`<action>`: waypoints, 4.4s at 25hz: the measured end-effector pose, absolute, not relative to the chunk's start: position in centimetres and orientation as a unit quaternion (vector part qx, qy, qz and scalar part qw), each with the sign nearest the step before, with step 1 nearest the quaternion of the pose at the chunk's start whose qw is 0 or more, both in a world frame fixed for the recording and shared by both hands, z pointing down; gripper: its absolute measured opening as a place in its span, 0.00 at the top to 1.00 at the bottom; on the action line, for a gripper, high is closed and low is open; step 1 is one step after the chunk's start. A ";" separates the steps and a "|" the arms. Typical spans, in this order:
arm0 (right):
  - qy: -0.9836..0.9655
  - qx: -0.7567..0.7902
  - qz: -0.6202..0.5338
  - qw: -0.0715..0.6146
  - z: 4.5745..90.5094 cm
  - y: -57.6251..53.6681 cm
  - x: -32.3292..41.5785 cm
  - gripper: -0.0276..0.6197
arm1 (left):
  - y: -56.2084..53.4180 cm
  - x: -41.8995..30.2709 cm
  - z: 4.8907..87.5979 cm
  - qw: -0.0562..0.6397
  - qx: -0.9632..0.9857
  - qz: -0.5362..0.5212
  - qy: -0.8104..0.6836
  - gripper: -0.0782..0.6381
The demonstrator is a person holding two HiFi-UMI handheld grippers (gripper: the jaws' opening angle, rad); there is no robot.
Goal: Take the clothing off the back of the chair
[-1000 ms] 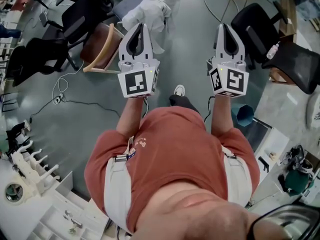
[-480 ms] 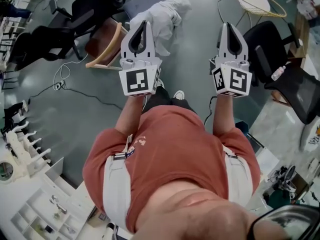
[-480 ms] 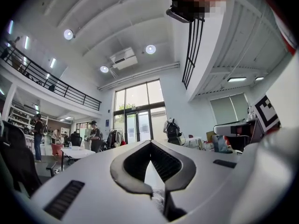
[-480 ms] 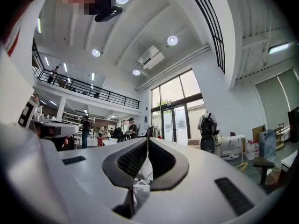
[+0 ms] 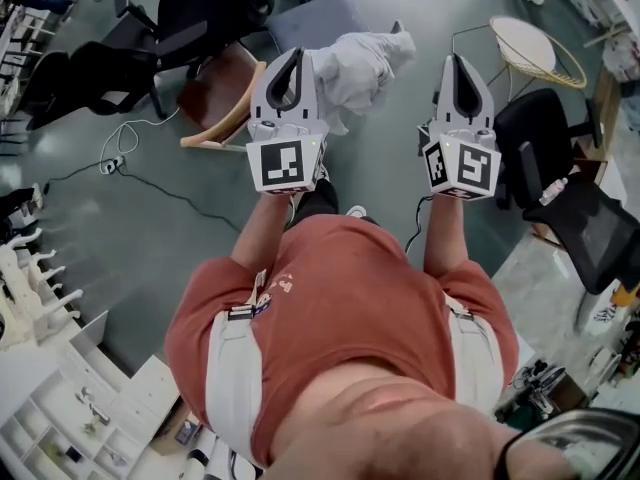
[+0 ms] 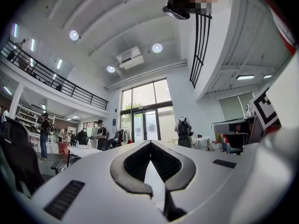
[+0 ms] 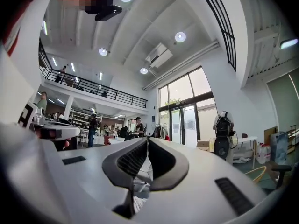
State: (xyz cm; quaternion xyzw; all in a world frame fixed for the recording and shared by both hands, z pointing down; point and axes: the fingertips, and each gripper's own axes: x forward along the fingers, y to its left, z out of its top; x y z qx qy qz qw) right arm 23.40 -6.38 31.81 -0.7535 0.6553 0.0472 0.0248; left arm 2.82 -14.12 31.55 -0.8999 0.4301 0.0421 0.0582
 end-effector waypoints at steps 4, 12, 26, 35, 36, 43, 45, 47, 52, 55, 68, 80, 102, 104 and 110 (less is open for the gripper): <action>0.672 -0.738 0.052 0.023 31.6 -11.8 20.6 0.92 | -18.4 -0.2 31.4 0.054 -0.890 0.045 0.450 0.87; 0.707 -0.705 0.060 0.008 31.3 -20.3 15.2 0.92 | -25.1 -5.5 31.6 0.057 -0.871 0.051 0.485 0.87; 0.747 -0.661 0.064 0.010 31.4 -25.8 15.9 0.92 | -28.3 -5.6 32.0 0.064 -0.835 0.043 0.546 0.87; 0.773 -0.633 0.048 0.021 31.3 -27.1 21.9 0.92 | -28.1 0.2 31.6 0.057 -0.816 0.039 0.573 0.87; 0.774 -0.631 0.047 0.022 31.4 -27.2 22.3 0.92 | -28.1 0.6 31.7 0.059 -0.814 0.036 0.576 0.87; 0.780 -0.624 0.041 0.028 31.7 -27.8 23.7 0.92 | -28.3 1.9 31.4 0.065 -0.808 0.036 0.585 0.87; 0.782 -0.622 0.042 0.028 31.6 -27.9 23.6 0.92 | -28.3 1.9 31.3 0.067 -0.808 0.036 0.585 0.87; 0.784 -0.618 0.043 0.026 31.7 -28.0 23.2 0.92 | -28.3 1.8 31.5 0.066 -0.808 0.035 0.585 0.87; 0.793 -0.608 0.037 0.012 32.7 -27.9 21.8 0.92 | -27.9 1.4 31.9 0.067 -0.809 0.033 0.583 0.87; 0.803 -0.595 0.034 -0.010 34.2 -27.9 20.4 0.91 | -28.1 1.0 32.7 0.067 -0.809 0.026 0.583 0.87; 0.864 -0.445 -0.064 -0.226 50.6 -25.1 15.3 0.62 | -27.0 0.8 39.6 0.029 -0.820 -0.020 0.572 0.87; 0.865 -0.262 -0.065 -0.423 60.3 -20.7 13.8 0.37 | -25.9 2.2 43.4 -0.001 -0.831 -0.056 0.554 0.87; 0.767 -0.191 0.097 -0.605 70.6 -22.8 15.6 0.32 | -25.4 2.5 44.8 -0.010 -0.832 -0.074 0.549 0.87; 0.768 -0.193 0.099 -0.603 70.6 -22.7 15.6 0.32 | -25.4 2.3 44.8 -0.011 -0.831 -0.075 0.550 0.87; 0.763 -0.202 0.112 -0.604 70.1 -23.2 15.5 0.44 | -25.5 2.3 44.5 -0.008 -0.832 -0.069 0.551 0.87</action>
